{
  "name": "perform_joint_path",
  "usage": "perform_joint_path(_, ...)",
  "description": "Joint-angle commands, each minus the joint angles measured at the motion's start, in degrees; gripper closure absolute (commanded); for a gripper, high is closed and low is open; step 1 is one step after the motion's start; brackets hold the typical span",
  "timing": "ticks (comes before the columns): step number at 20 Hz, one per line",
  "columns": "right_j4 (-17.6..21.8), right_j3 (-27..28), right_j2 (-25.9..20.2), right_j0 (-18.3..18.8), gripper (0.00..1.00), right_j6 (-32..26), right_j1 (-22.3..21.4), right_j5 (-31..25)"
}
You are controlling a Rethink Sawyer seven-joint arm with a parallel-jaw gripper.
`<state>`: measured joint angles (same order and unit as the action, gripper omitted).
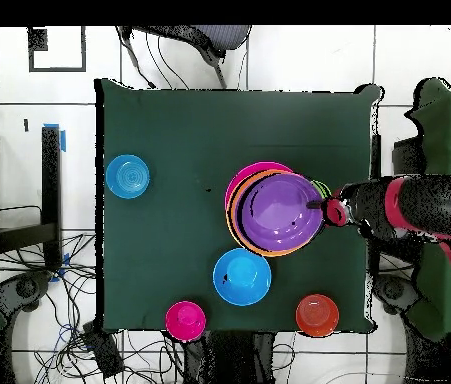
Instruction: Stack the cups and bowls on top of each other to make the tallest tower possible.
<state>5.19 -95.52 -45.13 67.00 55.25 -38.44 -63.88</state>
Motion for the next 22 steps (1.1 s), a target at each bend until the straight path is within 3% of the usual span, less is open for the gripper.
perform_joint_path(1,2.5,-0.8,2.9,-1.8,1.00,3.4,0.1,1.7)
perform_joint_path(8,1.0,-0.3,2.4,-2.8,1.00,5.4,-4.4,-2.8)
perform_joint_path(22,-0.2,4.1,3.9,-7.2,1.00,9.1,-3.8,-4.5)
